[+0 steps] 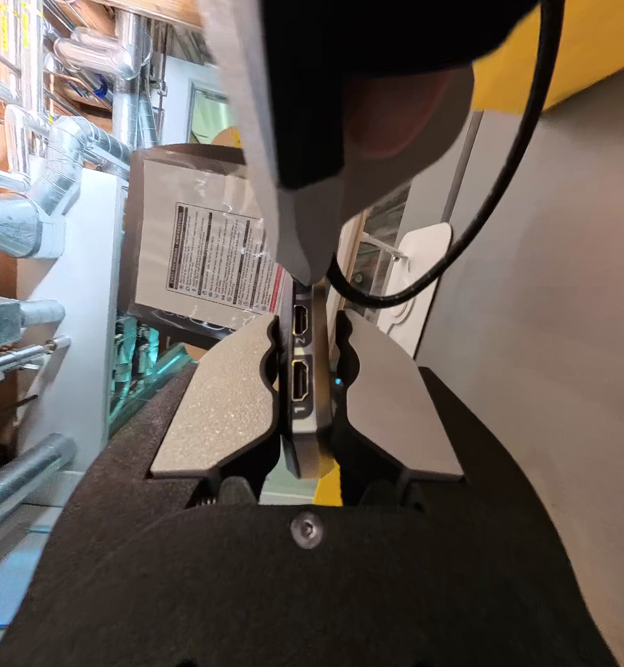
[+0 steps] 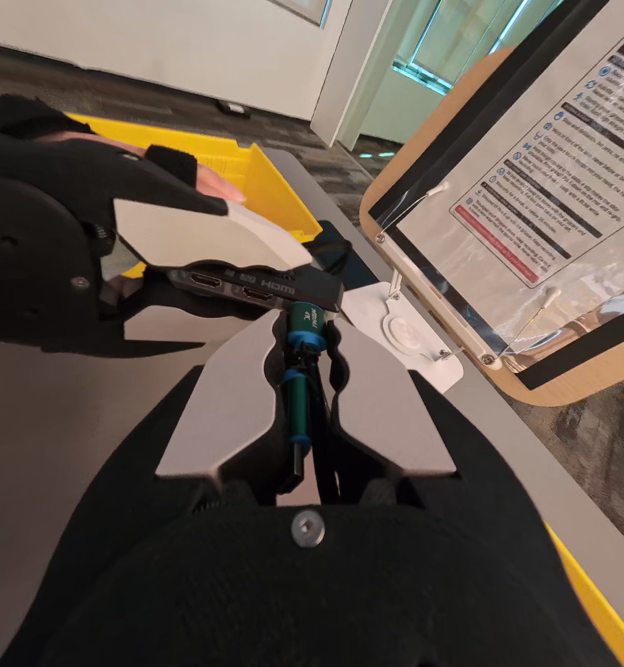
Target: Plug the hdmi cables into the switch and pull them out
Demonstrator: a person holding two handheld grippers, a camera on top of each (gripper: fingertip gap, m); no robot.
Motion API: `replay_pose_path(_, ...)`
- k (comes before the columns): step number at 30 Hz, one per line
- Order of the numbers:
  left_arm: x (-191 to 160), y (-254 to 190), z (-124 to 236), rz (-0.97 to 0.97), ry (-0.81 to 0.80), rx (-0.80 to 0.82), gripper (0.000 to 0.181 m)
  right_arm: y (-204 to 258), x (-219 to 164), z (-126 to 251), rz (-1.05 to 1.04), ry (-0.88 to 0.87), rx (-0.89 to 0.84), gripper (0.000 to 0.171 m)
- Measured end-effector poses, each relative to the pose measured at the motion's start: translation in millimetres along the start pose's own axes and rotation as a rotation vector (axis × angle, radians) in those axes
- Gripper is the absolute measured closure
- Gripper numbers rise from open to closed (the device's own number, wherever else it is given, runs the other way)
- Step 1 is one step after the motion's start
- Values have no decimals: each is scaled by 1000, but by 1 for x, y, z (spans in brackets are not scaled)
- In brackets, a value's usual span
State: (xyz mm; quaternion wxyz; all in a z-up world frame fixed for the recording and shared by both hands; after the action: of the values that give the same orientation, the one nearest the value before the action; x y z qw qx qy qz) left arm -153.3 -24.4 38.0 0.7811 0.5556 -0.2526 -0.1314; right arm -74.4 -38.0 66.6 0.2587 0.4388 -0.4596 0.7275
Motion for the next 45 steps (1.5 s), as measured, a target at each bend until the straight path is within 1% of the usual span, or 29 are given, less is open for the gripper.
replay_pose_path(1,1,3,3,51,-29,-20,152,-3,0,0,-5,-16,-25,150)
replay_pose_path(2,3,6,6,121,-77,-60,151,-8,0,1,7,-32,-64,150)
replay_pose_path(4,4,15,13,327,-172,-168,130,-15,0,2,1,-59,-106,150)
replay_pose_path(6,3,28,20,582,-308,-271,117,-19,-2,0,14,-71,-144,149)
replay_pose_path(8,-3,37,23,795,-421,-359,110,-19,-4,-2,24,-80,-161,149)
replay_pose_path(10,-11,38,18,902,-446,-403,107,-16,-4,-3,36,-91,-170,149)
replay_pose_path(12,-15,31,8,899,-414,-437,99,-11,-3,-4,65,-100,-179,149)
replay_pose_path(13,-16,27,4,873,-395,-450,98,-8,-3,-4,82,-108,-184,149)
replay_pose_path(15,-15,22,1,762,-389,-450,96,0,-1,-4,146,-120,-174,149)
replay_pose_path(17,-13,18,2,653,-404,-463,99,10,-1,-5,244,-143,-160,149)
replay_pose_path(19,-17,12,2,633,-373,-551,98,19,-2,-6,291,-141,-142,149)
replay_pose_path(21,-26,0,-4,649,-271,-669,95,24,-2,-7,307,-149,-120,149)
replay_pose_path(23,-30,-10,-11,647,-224,-736,85,28,-3,-8,366,-150,-112,149)
replay_pose_path(27,-32,-18,-20,610,-166,-718,88,31,-10,-12,446,-143,-143,149)
replay_pose_path(28,-32,-18,-21,631,-161,-713,88,32,-12,-13,445,-155,-153,149)
replay_pose_path(30,-32,-12,-22,739,-177,-730,92,34,-15,-15,461,-186,-186,149)
replay_pose_path(31,-35,-8,-23,814,-178,-747,96,37,-16,-16,491,-201,-209,149)
replay_pose_path(32,-39,-6,-24,850,-177,-777,113,39,-18,-16,519,-209,-227,148)
replay_pose_path(33,-41,-8,-25,838,-175,-802,113,41,-19,-18,531,-198,-225,149)
replay_pose_path(36,-39,-12,-28,792,-143,-767,116,41,-24,-21,540,-200,-225,149)
replay_pose_path(45,-34,-8,-27,817,-186,-744,116,38,-18,-15,615,-158,-250,149)
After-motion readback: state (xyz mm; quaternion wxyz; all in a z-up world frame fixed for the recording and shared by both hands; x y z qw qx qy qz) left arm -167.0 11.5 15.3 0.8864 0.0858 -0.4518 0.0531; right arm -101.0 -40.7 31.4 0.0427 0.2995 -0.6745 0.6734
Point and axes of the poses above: each gripper's, where its closed fingertips meet, z back along the fingers, x out of its top, y = z × x across the jaws, the point moved 6 cm from there along z, back along the fingers, and after that the axes turned 14 degrees about -x, right-handed, at the moved point
